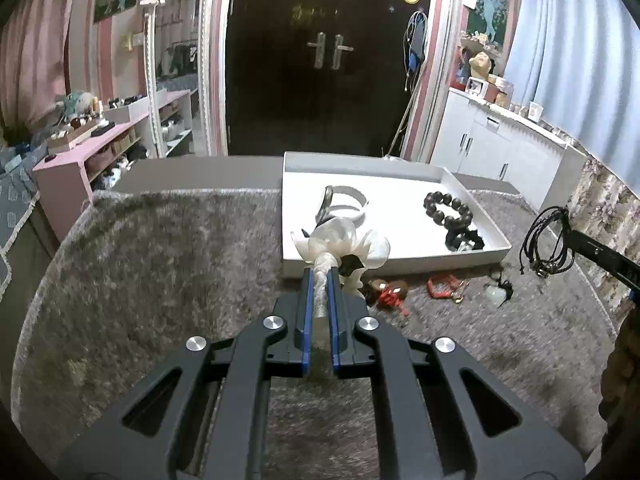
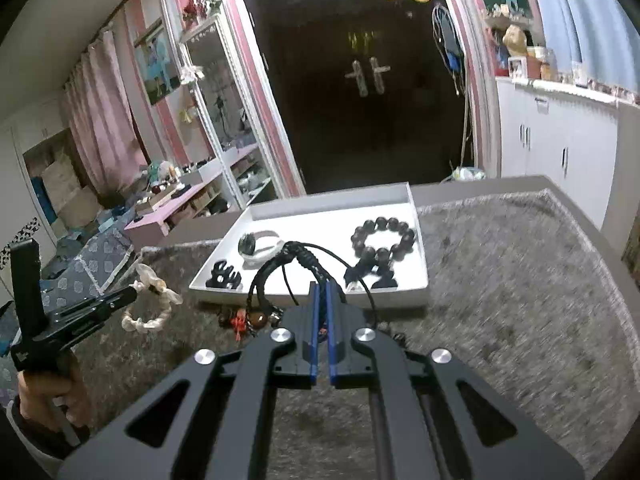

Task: Organize jewelry
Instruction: 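Carry the scrunchie with the left tool while the right tool carries the cord bracelet over the tray, then open the left tool to drop the scrunchie while the right tool releases the cord bracelet into the tray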

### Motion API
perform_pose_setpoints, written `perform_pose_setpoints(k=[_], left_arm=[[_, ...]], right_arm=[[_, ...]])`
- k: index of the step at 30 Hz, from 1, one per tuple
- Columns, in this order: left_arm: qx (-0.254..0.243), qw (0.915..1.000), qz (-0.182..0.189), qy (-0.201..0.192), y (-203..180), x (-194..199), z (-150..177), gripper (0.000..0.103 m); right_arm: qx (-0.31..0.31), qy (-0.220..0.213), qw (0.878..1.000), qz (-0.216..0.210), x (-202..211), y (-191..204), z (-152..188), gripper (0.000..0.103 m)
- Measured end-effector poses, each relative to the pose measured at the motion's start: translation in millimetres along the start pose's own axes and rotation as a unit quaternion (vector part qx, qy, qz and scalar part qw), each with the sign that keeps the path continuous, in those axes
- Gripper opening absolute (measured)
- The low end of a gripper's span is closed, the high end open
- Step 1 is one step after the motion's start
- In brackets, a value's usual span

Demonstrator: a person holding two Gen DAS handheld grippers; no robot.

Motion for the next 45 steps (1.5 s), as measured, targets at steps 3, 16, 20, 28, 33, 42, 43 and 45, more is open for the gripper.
perform_pose_setpoints(k=[3, 16, 20, 28, 33, 42, 43, 45], left_arm=[[-0.010, 0.9998, -0.002, -0.015, -6, 10, -14, 0.004], [-0.031, 0.9984, 0.024, -0.042, -40, -6, -71, 0.004], [-0.027, 0.9981, 0.036, -0.041, -51, -26, -80, 0.004], [-0.024, 0.9984, 0.044, -0.023, -59, -79, -76, 0.004], [-0.036, 0.9990, 0.025, 0.000, -51, -114, -58, 0.004], [-0.023, 0.9985, 0.031, 0.038, -44, -159, -39, 0.004], [-0.023, 0.9983, 0.032, 0.043, -44, -164, -38, 0.004], [-0.020, 0.9978, 0.031, 0.055, -42, -175, -33, 0.004]], right_arm=[[0.007, -0.013, 1.000, 0.004, 9, -4, -11, 0.002], [0.035, -0.033, 0.999, -0.011, -10, 14, -53, 0.002], [0.031, -0.034, 0.999, -0.025, -25, 22, -62, 0.002], [0.012, -0.018, 1.000, -0.018, -67, 16, -62, 0.002], [0.013, 0.013, 1.000, -0.008, -99, 10, -45, 0.002], [0.014, 0.075, 0.997, -0.004, -158, 14, -16, 0.002], [0.014, 0.084, 0.996, -0.003, -164, 14, -12, 0.002], [0.013, 0.092, 0.996, -0.001, -171, 14, -7, 0.002]])
Point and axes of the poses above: each gripper's, at about its wrist camera, not at the fingertips, and x roughly against the way its jaws point, y to its left, z to its underside, the point moved 6 cm from there along -x, roughly the way its jaws point, and after that the axes turned 7 degrees about z, right-handed, at the moved point
